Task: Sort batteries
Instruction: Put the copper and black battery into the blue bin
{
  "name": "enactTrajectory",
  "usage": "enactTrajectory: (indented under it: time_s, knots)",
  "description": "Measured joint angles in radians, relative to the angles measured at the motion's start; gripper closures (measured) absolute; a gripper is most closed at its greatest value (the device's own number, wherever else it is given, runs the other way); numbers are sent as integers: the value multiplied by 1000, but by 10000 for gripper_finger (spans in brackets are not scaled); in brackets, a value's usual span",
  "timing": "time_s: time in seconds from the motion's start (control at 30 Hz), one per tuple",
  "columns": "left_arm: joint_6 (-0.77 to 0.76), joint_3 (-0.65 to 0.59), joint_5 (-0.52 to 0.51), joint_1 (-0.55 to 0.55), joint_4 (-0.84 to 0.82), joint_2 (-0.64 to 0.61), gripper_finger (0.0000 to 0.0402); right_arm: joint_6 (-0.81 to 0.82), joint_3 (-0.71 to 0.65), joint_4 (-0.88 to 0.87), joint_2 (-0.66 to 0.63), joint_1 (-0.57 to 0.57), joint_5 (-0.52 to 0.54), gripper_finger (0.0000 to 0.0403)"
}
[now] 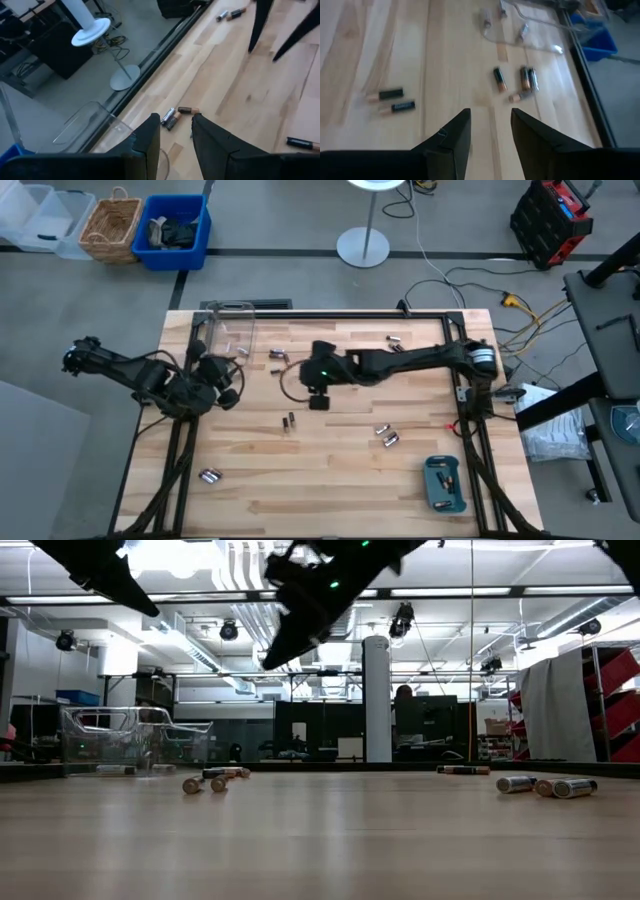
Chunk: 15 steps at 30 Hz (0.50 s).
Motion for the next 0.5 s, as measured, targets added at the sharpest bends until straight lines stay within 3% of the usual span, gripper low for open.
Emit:
enactTrajectory:
  time_s: [0.23, 0.5]
  knots:
    - [-40, -12, -21, 0, -64, -40, 308, -44, 175, 24, 179, -60, -96, 250]
    - [-39, -48, -50, 0, -75, -77, 308, -58, 394, 6, 379, -99, -128, 249]
